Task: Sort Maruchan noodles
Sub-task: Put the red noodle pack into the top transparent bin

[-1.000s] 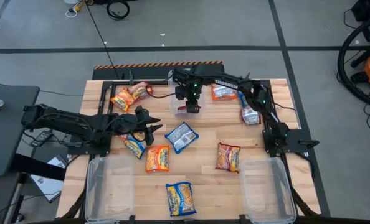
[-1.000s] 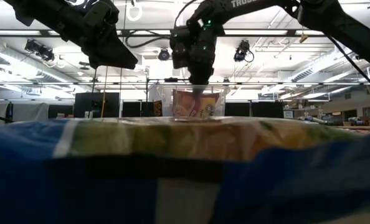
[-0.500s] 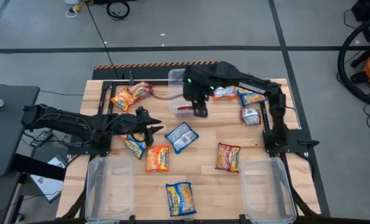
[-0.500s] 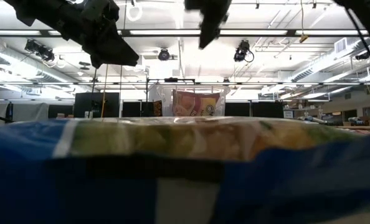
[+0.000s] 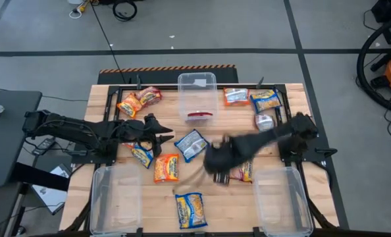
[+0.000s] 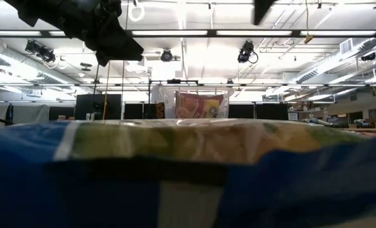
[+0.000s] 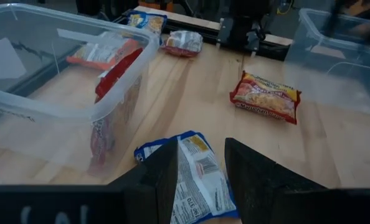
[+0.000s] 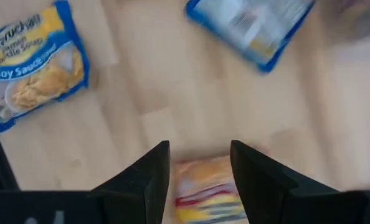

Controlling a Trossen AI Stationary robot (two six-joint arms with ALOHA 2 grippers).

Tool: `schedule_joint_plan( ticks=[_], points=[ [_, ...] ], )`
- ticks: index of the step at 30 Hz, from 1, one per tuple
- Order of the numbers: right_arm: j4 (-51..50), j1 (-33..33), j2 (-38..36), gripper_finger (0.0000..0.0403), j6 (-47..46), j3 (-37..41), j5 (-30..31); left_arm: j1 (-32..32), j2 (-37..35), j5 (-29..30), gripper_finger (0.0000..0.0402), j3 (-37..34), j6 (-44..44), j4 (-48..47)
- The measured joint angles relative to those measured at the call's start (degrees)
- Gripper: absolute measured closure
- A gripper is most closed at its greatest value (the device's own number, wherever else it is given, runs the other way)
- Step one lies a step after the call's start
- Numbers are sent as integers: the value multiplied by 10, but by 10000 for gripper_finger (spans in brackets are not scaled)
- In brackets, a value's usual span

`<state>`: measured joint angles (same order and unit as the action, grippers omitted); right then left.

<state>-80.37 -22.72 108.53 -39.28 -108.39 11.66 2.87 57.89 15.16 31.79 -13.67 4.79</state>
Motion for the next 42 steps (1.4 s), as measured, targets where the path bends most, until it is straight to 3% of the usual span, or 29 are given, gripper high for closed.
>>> schedule_joint_plan(
  ticks=[6, 12, 19, 25, 36, 42],
  points=[
    [63, -95, 1, 229, -154, 140, 0, 0, 0, 0, 265, 0, 11, 2],
    [51, -131, 0, 223, -238, 237, -12, 0, 0, 0, 265, 0, 10, 4],
    [130, -136, 0, 202, -225, 333, -13, 0, 0, 0, 265, 0, 38, 13],
    [175, -133, 0, 191, -152, 360, -13, -2, 0, 1, 265, 0, 46, 23],
    [219, -132, -2, 208, -98, 413, 26, -2, 0, 2, 265, 0, 59, 24],
    [223, -131, 0, 222, -46, 415, 81, -2, 0, 2, 265, 0, 60, 24]
  ],
)
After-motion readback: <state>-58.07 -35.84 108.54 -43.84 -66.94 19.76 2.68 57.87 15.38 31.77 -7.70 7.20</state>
